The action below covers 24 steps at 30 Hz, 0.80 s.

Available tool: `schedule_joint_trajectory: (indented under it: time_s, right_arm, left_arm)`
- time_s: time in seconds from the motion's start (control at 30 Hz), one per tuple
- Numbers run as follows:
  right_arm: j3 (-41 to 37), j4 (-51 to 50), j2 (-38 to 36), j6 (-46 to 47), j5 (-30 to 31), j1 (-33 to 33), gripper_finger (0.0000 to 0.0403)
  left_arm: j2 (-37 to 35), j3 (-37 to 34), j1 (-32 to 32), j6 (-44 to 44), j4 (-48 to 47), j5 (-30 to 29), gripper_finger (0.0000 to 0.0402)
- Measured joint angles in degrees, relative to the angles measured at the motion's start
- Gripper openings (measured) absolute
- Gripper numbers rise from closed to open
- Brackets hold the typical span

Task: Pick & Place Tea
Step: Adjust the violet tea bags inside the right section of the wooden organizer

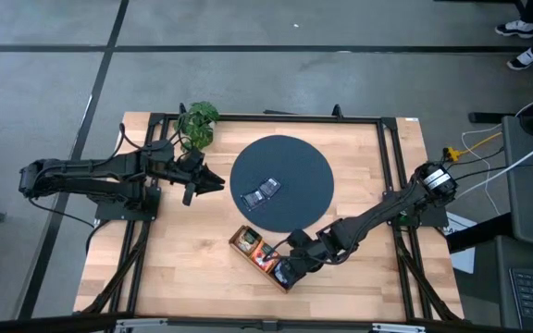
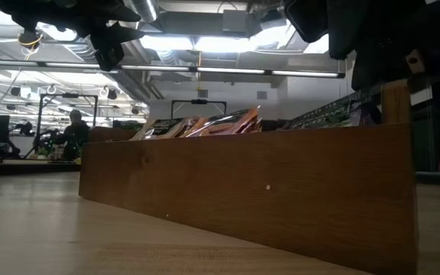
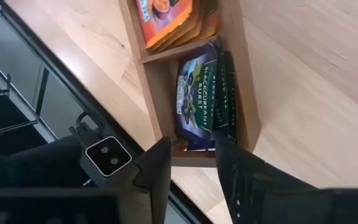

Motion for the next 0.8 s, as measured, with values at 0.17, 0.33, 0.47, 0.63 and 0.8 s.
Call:
schedule_joint_trajectory:
  time_s: [0.17, 0.33, 0.47, 0.63, 0.8]
  right_arm:
    - [0.0, -2.2, 0.0, 2.7, 0.7, 0.0, 0.0128]
    - [1.5, -5.8, 0.0, 2.9, 1.5, 0.0, 0.0115]
    - [5.1, -10.5, 0.0, 1.6, 3.7, -0.2, 0.01]
    - [8.7, -17.6, -0.2, -0.3, 4.2, -0.2, 0.0085]
    - [8.7, -18.1, 0.1, -0.4, 4.0, -0.2, 0.0072]
  left_arm:
    - [0.0, 0.0, 0.0, 0.0, 0.0, 0.1, 0.0114]
    - [0.0, 0.0, 0.0, 0.0, 0.0, 0.1, 0.0114]
    - [0.0, 0.0, 0.0, 0.0, 0.0, 0.1, 0.0114]
    - [0.0, 0.0, 0.0, 0.0, 0.0, 0.2, 0.0114]
    - [0.0, 0.0, 0.0, 0.0, 0.0, 0.3, 0.0114]
